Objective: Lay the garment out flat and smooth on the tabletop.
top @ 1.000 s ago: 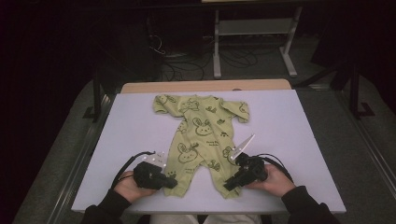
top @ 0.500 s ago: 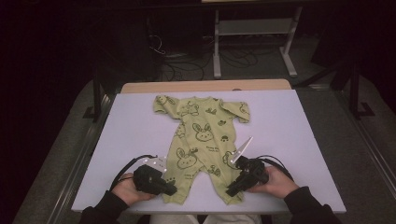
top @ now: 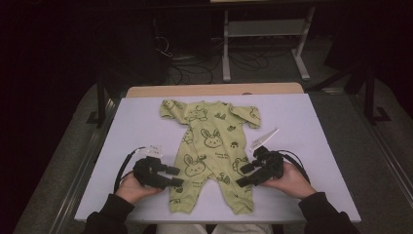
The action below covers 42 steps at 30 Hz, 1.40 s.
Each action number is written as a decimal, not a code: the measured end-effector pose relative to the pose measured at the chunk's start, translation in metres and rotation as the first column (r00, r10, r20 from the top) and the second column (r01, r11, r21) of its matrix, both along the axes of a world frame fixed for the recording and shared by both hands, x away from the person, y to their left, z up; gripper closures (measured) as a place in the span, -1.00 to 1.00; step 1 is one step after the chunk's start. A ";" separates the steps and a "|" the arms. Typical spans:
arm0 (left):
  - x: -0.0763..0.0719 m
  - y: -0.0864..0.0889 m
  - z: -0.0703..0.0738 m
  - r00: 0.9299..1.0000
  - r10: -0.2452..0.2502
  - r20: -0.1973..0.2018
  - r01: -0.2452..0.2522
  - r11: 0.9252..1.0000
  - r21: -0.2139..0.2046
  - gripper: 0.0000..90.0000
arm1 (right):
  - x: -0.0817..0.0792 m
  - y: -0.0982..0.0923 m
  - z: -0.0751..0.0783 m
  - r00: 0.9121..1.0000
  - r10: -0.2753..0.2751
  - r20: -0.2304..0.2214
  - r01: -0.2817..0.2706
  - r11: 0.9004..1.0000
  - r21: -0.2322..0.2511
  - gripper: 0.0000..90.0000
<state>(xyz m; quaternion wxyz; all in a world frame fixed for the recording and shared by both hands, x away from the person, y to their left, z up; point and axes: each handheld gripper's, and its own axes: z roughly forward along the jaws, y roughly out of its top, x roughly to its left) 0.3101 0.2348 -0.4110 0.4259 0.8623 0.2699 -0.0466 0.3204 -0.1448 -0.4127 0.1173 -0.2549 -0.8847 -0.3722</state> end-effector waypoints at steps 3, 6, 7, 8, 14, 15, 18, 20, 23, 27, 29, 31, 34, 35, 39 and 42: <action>0.016 0.005 0.004 0.997 0.081 0.015 -0.080 0.996 -0.036 -0.15 | 0.011 -0.004 0.008 0.996 -0.067 0.055 0.066 0.997 0.034 -0.43; 0.031 0.009 0.006 0.991 0.133 0.016 -0.131 0.989 -0.071 -0.21 | 0.021 -0.007 0.014 0.986 -0.130 0.104 0.125 0.991 0.051 -0.62; 0.035 0.009 0.006 0.989 0.144 0.017 -0.142 0.987 -0.075 -0.22 | 0.023 -0.008 0.016 0.981 -0.152 0.121 0.147 0.988 0.052 -0.68; 0.040 0.009 0.006 0.988 0.153 0.018 -0.152 0.985 -0.077 -0.24 | 0.027 -0.010 0.018 0.975 -0.171 0.142 0.165 0.985 0.054 -0.72; 0.065 0.004 0.012 0.981 0.191 0.034 -0.188 0.980 -0.061 -0.35 | 0.052 -0.020 0.024 0.949 -0.264 0.173 0.249 0.963 0.102 -0.88; 0.069 0.003 0.013 0.980 0.198 0.032 -0.196 0.979 -0.054 -0.35 | 0.055 -0.021 0.024 0.947 -0.273 0.172 0.257 0.960 0.109 -0.88; 0.083 -0.001 0.015 0.975 0.218 0.040 -0.216 0.976 -0.034 -0.32 | 0.066 -0.022 0.023 0.940 -0.299 0.164 0.285 0.953 0.106 -0.91; 0.092 -0.003 0.014 0.970 0.241 0.042 -0.240 0.970 -0.034 -0.31 | 0.073 -0.021 0.023 0.935 -0.315 0.163 0.302 0.948 0.100 -0.91; 0.106 -0.005 0.010 0.955 0.293 0.050 -0.293 0.956 -0.007 -0.28 | 0.083 -0.020 0.020 0.924 -0.347 0.159 0.337 0.937 0.090 -0.89; 0.121 -0.004 -0.001 0.932 0.362 0.038 -0.362 0.932 -0.008 -0.27 | 0.098 -0.017 0.013 0.910 -0.391 0.137 0.384 0.921 0.070 -0.77; 0.126 -0.002 -0.008 0.917 0.399 0.023 -0.399 0.917 -0.016 -0.24 | 0.104 -0.015 0.010 0.899 -0.414 0.139 0.412 0.910 0.048 -0.70; 0.131 0.001 -0.015 0.904 0.427 0.005 -0.427 0.904 -0.019 -0.23 | 0.111 -0.013 0.006 0.889 -0.435 0.145 0.436 0.900 0.023 -0.70; 0.138 0.003 -0.025 0.891 0.454 -0.018 -0.454 0.891 -0.012 -0.20 | 0.120 -0.010 0.000 0.882 -0.453 0.131 0.456 0.890 0.002 -0.68; 0.140 0.004 -0.027 0.888 0.460 -0.026 -0.460 0.888 -0.018 -0.19 | 0.122 -0.010 -0.003 0.881 -0.457 0.124 0.461 0.888 0.003 -0.66; 0.146 0.002 -0.035 0.872 0.483 -0.077 -0.488 0.870 -0.071 -0.11 | 0.128 -0.008 -0.014 0.874 -0.475 0.099 0.478 0.878 -0.015 -0.54; 0.152 -0.007 -0.039 0.870 0.486 -0.087 -0.491 0.870 -0.048 -0.09 | 0.132 -0.008 -0.021 0.863 -0.496 0.097 0.501 0.864 -0.038 -0.42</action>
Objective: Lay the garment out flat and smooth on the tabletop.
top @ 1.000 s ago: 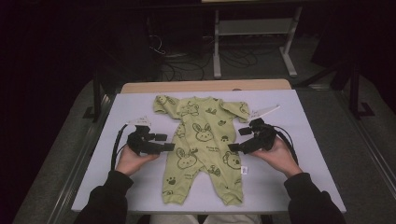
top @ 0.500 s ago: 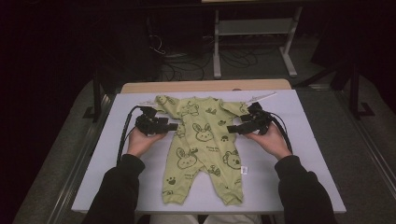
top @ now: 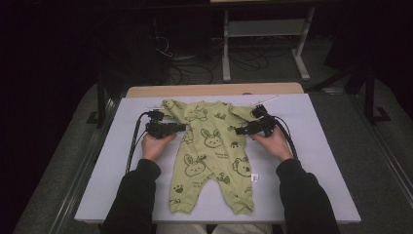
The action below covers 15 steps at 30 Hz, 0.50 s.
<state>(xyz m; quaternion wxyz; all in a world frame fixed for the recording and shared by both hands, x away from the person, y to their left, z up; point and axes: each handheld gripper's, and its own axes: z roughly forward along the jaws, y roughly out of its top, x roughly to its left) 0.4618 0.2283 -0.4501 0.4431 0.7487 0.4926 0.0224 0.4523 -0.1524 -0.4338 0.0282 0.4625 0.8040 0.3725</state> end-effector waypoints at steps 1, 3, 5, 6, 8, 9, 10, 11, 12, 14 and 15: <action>0.002 -0.003 -0.001 1.000 0.004 -0.003 -0.004 1.000 0.010 -0.09 | 0.001 0.000 -0.001 1.000 -0.007 0.001 0.007 1.000 -0.006 -0.41; 0.006 -0.010 0.000 1.000 0.012 0.000 -0.012 1.000 0.008 -0.09 | 0.003 0.001 -0.004 1.000 -0.029 0.005 0.029 0.999 -0.028 -0.32; 0.011 -0.015 0.003 0.999 0.040 -0.002 -0.040 0.999 0.015 -0.06 | 0.004 0.003 -0.006 0.998 -0.053 0.019 0.054 0.997 -0.056 -0.26; 0.013 -0.017 0.003 0.999 0.051 -0.008 -0.051 0.998 0.022 -0.05 | 0.005 0.004 -0.007 0.998 -0.062 0.026 0.064 0.996 -0.065 -0.22; 0.017 -0.019 0.004 0.996 0.090 -0.013 -0.090 0.996 0.019 -0.03 | 0.006 0.005 -0.008 0.997 -0.071 0.028 0.073 0.996 -0.052 -0.14; 0.020 -0.020 0.004 0.993 0.115 -0.023 -0.115 0.993 0.013 -0.01 | 0.007 0.007 -0.009 0.997 -0.074 0.025 0.076 0.996 -0.043 -0.10; 0.022 -0.020 0.003 0.991 0.127 -0.040 -0.127 0.992 0.005 0.00 | 0.008 0.009 -0.010 0.997 -0.079 0.026 0.080 0.996 -0.049 -0.05; 0.024 -0.021 0.001 0.989 0.136 -0.055 -0.137 0.991 -0.012 0.01 | 0.009 0.011 -0.011 0.996 -0.086 0.027 0.088 0.995 -0.056 0.01; 0.026 -0.023 0.000 0.988 0.141 -0.061 -0.142 0.990 -0.017 0.05 | 0.010 0.013 -0.012 0.996 -0.087 0.028 0.088 0.995 -0.054 0.06; 0.028 -0.028 -0.002 0.986 0.157 -0.050 -0.158 0.987 -0.002 0.18 | 0.010 0.020 -0.012 0.994 -0.084 0.063 0.090 0.991 -0.096 0.33; 0.028 -0.030 -0.001 0.985 0.167 -0.032 -0.166 0.986 0.032 0.34 | 0.009 0.025 -0.012 0.993 -0.079 0.092 0.091 0.986 -0.136 0.44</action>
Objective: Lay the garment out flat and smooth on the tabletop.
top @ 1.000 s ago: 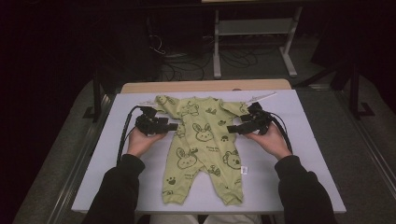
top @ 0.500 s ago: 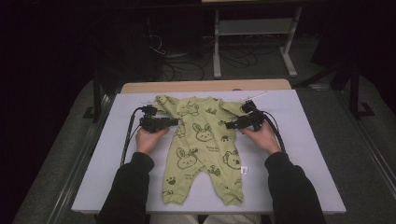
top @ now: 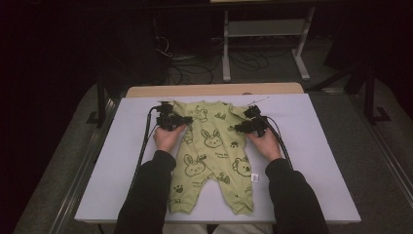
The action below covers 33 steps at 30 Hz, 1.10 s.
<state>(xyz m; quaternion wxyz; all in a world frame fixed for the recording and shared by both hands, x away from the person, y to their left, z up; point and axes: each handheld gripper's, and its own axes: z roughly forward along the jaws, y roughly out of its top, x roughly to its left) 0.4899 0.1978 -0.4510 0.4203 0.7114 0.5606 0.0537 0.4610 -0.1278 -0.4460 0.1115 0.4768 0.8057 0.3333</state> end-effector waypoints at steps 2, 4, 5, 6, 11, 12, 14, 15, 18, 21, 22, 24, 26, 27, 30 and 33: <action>0.001 -0.005 0.001 1.000 -0.005 0.010 0.004 0.999 0.049 0.68 | -0.002 0.008 0.001 0.999 0.017 0.034 -0.014 0.997 -0.077 0.72; 0.000 -0.006 0.005 1.000 -0.011 0.026 0.008 0.996 0.094 0.81 | -0.002 0.012 0.004 0.999 0.013 0.050 -0.008 0.994 -0.110 0.89; 0.000 -0.006 0.007 0.999 -0.017 0.034 0.013 0.993 0.117 0.83 | -0.002 0.012 0.006 0.998 0.009 0.059 -0.003 0.993 -0.114 0.92; 0.000 -0.005 0.010 0.999 -0.026 0.040 0.020 0.989 0.144 0.84 | -0.002 0.011 0.008 0.998 0.002 0.065 0.006 0.993 -0.117 0.94; 0.001 0.012 0.025 0.997 -0.016 0.080 0.002 0.985 0.170 0.85 | -0.002 0.004 0.016 0.991 -0.030 0.131 0.050 0.987 -0.155 0.97; 0.002 0.014 0.027 0.997 -0.006 0.083 -0.009 0.986 0.169 0.85 | 0.000 0.002 0.018 0.991 -0.033 0.133 0.052 0.988 -0.143 0.97; 0.002 0.016 0.031 0.995 0.005 0.096 -0.021 0.985 0.169 0.85 | 0.001 0.002 0.021 0.988 -0.041 0.151 0.061 0.989 -0.135 0.97; 0.002 0.017 0.033 0.995 0.003 0.104 -0.021 0.984 0.176 0.85 | 0.003 0.004 0.022 0.987 -0.041 0.159 0.062 0.989 -0.133 0.97; 0.002 0.019 0.034 0.992 0.008 0.125 -0.031 0.983 0.183 0.84 | 0.005 0.011 0.026 0.982 -0.034 0.185 0.065 0.984 -0.165 0.97; 0.002 0.020 0.035 0.988 0.000 0.154 -0.030 0.980 0.197 0.84 | 0.007 0.015 0.029 0.977 -0.052 0.205 0.087 0.982 -0.165 0.97; 0.002 0.020 0.035 0.986 -0.006 0.166 -0.028 0.979 0.203 0.83 | 0.008 0.016 0.029 0.975 -0.058 0.214 0.095 0.981 -0.168 0.97; 0.001 0.018 0.035 0.982 -0.011 0.190 -0.032 0.975 0.221 0.83 | 0.008 0.018 0.028 0.970 -0.072 0.233 0.116 0.977 -0.178 0.97; 0.001 0.015 0.032 0.981 -0.022 0.194 -0.028 0.968 0.251 0.82 | 0.008 0.020 0.023 0.970 -0.085 0.226 0.127 0.975 -0.182 0.97; 0.001 0.013 0.031 0.981 -0.025 0.191 -0.028 0.963 0.267 0.79 | 0.009 0.021 0.019 0.976 -0.090 0.200 0.129 0.973 -0.190 0.96; 0.000 0.011 0.025 0.984 -0.045 0.172 -0.014 0.945 0.326 0.72 | 0.009 0.023 0.008 0.982 -0.093 0.165 0.130 0.964 -0.231 0.84; -0.003 0.014 0.024 0.987 -0.006 0.160 -0.043 0.951 0.306 0.55 | 0.007 0.017 0.007 0.984 -0.089 0.152 0.120 0.971 -0.205 0.62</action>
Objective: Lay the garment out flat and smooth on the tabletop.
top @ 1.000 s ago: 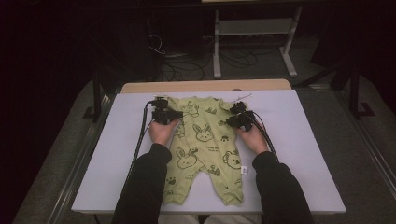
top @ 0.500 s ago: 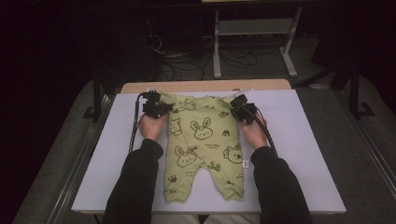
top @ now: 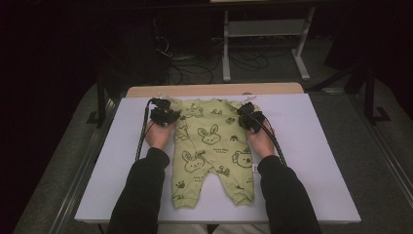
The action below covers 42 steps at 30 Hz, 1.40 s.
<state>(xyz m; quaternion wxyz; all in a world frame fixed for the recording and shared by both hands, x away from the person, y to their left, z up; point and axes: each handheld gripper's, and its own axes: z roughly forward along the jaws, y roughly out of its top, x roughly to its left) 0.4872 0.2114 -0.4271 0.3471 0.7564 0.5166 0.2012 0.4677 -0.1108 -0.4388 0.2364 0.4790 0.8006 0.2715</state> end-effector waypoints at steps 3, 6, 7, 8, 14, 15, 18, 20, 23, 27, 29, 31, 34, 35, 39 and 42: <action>-0.004 0.005 0.003 1.000 0.025 -0.015 -0.026 0.997 -0.068 0.37 | -0.005 -0.010 0.006 1.000 0.007 -0.002 -0.007 0.997 0.072 0.43; -0.011 0.007 0.006 1.000 0.004 -0.009 -0.005 0.995 -0.100 0.19 | -0.012 -0.019 0.014 0.999 0.037 -0.009 -0.036 0.990 0.137 0.21; -0.014 0.007 0.007 1.000 -0.009 -0.003 0.008 0.994 -0.113 0.16 | -0.014 -0.021 0.016 0.999 0.050 -0.007 -0.049 0.987 0.153 0.16; -0.016 0.006 0.008 1.000 -0.025 0.000 0.025 0.991 -0.129 0.13 | -0.017 -0.024 0.018 0.998 0.064 -0.006 -0.062 0.983 0.171 0.12; -0.025 -0.001 0.018 0.997 -0.078 0.008 0.078 0.984 -0.160 -0.03 | -0.026 -0.037 0.025 0.997 0.074 0.000 -0.072 0.969 0.235 -0.12; -0.026 -0.002 0.020 0.996 -0.089 0.012 0.089 0.983 -0.163 -0.04 | -0.027 -0.038 0.026 0.997 0.076 0.000 -0.074 0.967 0.244 -0.14; -0.029 -0.007 0.024 0.994 -0.108 0.013 0.109 0.980 -0.167 -0.08 | -0.030 -0.043 0.028 0.997 0.073 0.007 -0.073 0.965 0.253 -0.22; -0.031 -0.009 0.025 0.993 -0.116 0.010 0.116 0.977 -0.177 -0.09 | -0.030 -0.046 0.029 0.997 0.072 0.011 -0.073 0.962 0.262 -0.27; -0.033 -0.013 0.023 0.991 -0.130 -0.009 0.126 0.973 -0.192 -0.11 | -0.031 -0.049 0.031 0.997 0.070 0.013 -0.071 0.959 0.274 -0.34; -0.035 -0.025 0.017 0.986 -0.166 -0.019 0.158 0.962 -0.221 -0.11 | -0.031 -0.055 0.032 0.998 0.064 0.015 -0.066 0.955 0.288 -0.39; -0.035 -0.034 0.012 0.983 -0.181 -0.026 0.171 0.960 -0.219 -0.11 | -0.030 -0.059 0.032 0.998 0.056 0.013 -0.058 0.954 0.295 -0.40; -0.034 -0.043 0.007 0.981 -0.192 -0.033 0.181 0.960 -0.214 -0.11 | -0.030 -0.063 0.033 0.999 0.043 0.013 -0.044 0.952 0.301 -0.40; -0.032 -0.053 0.001 0.981 -0.191 -0.041 0.179 0.963 -0.202 -0.11 | -0.029 -0.067 0.033 0.999 0.034 0.012 -0.036 0.951 0.306 -0.41; -0.032 -0.055 0.000 0.982 -0.183 -0.040 0.173 0.967 -0.187 -0.12 | -0.028 -0.068 0.032 1.000 0.028 0.012 -0.031 0.953 0.303 -0.41; -0.032 -0.053 -0.002 0.993 -0.114 -0.009 0.113 0.992 -0.061 -0.14 | -0.025 -0.071 0.027 1.000 0.019 0.006 -0.020 0.955 0.295 -0.42; -0.032 -0.038 0.000 0.999 -0.045 0.011 0.046 0.998 -0.052 -0.16 | -0.019 -0.072 0.021 1.000 0.008 0.000 -0.008 0.955 0.296 -0.42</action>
